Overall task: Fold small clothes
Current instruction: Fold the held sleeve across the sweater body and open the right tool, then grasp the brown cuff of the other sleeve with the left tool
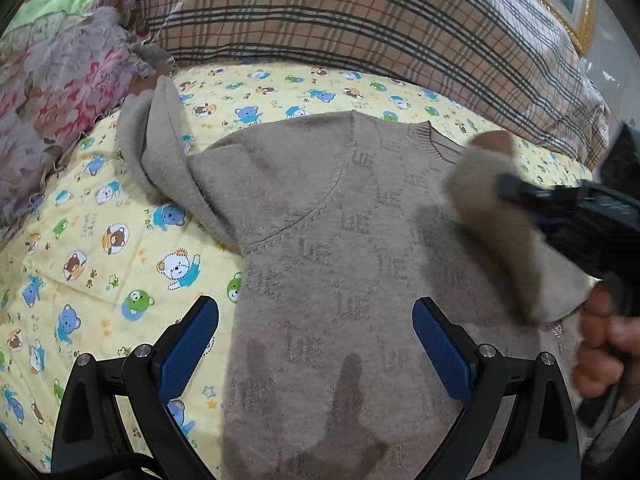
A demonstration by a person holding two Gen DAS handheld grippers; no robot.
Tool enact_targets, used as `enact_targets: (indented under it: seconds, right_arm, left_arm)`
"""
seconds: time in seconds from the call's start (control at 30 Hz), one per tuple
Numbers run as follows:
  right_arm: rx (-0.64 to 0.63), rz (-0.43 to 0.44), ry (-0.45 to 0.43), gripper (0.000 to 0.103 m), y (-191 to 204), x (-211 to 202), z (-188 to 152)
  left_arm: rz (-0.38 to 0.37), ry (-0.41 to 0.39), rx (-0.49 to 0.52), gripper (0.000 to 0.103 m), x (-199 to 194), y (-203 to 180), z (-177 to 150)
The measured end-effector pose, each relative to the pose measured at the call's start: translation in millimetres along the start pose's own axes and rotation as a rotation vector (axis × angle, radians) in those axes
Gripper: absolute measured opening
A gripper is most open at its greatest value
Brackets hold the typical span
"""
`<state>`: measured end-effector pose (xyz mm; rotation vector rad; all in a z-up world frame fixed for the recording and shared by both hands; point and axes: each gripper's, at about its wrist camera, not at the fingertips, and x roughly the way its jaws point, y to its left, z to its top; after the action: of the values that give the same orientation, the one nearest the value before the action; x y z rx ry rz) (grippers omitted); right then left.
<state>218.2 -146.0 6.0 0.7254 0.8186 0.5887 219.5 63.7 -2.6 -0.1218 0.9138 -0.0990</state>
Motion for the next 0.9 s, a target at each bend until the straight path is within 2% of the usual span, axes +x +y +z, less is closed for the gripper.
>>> enact_targets:
  seconds: [0.07,0.13,0.2,0.3,0.4,0.53,0.6,0.67,0.7,0.73,0.8,0.87,0.9]
  right_arm:
    - [-0.028,-0.023,0.054,0.020,7.0,18.1,-7.3]
    - [-0.001,-0.009,0.093,0.047,5.3,29.2,-12.8]
    - [0.017,0.011,0.076,0.063,1.9,24.1,-15.9]
    - [0.029,0.016,0.029,0.065,-4.4,0.2,-15.8]
    - [0.062,-0.014,-0.043,0.065,-17.4,-39.9,-14.8]
    - [0.104,-0.076,-0.167,0.065,-43.2,-109.0,-22.1]
    - [0.126,-0.105,-0.213,0.065,-54.1,-134.4,-27.7]
    - [0.164,-0.148,-0.267,0.065,-68.5,-162.6,-34.8]
    - [0.181,-0.161,-0.289,0.065,-74.1,-172.0,-36.7]
    - [0.208,-0.186,-0.320,0.065,-83.1,-184.7,-38.7]
    - [0.240,-0.221,-0.353,0.065,-94.0,-198.4,-38.9]
    - [0.271,-0.275,-0.364,0.065,-110.7,-211.3,-33.9]
    - [0.282,-0.301,-0.358,0.065,-116.8,-213.2,-30.3]
  left_arm:
    - [-0.005,0.006,-0.001,0.098,1.3,-1.2,-0.6]
    - [-0.017,0.015,0.000,0.098,4.3,-5.1,-0.6]
    - [-0.029,0.021,0.002,0.098,7.0,-9.5,-0.9]
    - [-0.053,0.038,0.012,0.098,16.7,-22.0,-0.4]
    - [-0.080,0.070,-0.003,0.098,33.4,-31.9,4.9]
    - [-0.087,0.111,-0.062,0.098,55.6,-35.6,11.1]
    - [-0.097,0.106,-0.105,0.095,65.4,-33.7,14.6]
    - [-0.105,0.072,-0.112,0.065,68.7,-35.7,19.2]
    - [-0.111,0.072,-0.110,0.021,69.7,-38.1,22.6]
    - [-0.146,0.080,-0.116,0.011,67.9,-40.6,27.0]
    - [-0.213,0.014,-0.123,0.009,47.5,-40.7,34.0]
    - [-0.226,-0.075,-0.097,0.009,23.2,-39.3,36.3]
    - [-0.225,-0.093,-0.085,0.009,19.0,-36.2,34.9]
